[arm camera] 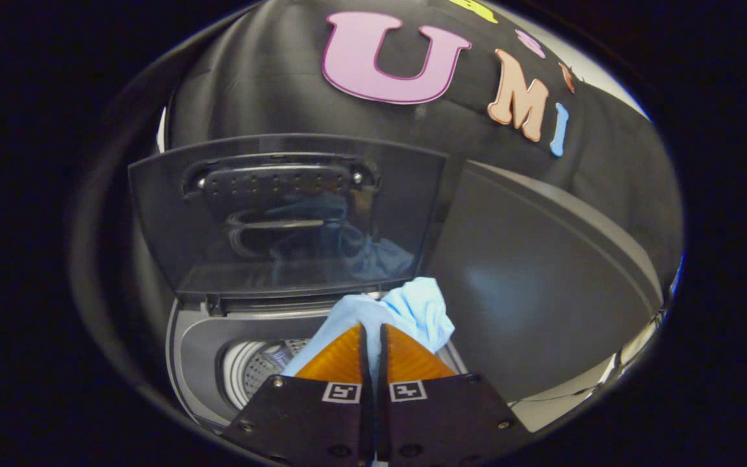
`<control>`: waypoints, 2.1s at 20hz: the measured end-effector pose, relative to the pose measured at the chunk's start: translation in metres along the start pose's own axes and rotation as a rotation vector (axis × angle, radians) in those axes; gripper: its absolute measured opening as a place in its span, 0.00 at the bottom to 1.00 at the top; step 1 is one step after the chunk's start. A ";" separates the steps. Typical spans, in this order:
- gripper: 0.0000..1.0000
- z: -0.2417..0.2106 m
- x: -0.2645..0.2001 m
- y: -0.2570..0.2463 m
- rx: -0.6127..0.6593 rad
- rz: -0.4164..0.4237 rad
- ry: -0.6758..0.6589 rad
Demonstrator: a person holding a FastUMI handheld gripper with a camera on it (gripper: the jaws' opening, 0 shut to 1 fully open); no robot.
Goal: Put the clothes into the washing machine and then close the washing machine lid.
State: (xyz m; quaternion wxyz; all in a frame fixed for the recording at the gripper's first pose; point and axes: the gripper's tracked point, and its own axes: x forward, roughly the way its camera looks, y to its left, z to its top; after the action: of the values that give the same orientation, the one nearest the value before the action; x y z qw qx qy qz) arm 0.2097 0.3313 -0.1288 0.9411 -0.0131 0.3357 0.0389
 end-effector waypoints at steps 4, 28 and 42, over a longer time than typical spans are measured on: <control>0.03 -0.031 0.014 0.024 0.038 0.044 0.053; 0.78 0.223 -0.009 0.054 0.182 0.297 -0.354; 0.94 0.203 0.021 0.088 0.031 0.359 -0.326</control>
State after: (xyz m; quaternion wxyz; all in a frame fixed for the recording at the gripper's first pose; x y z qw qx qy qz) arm 0.3465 0.4310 0.0152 0.9609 0.0678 0.1768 0.2018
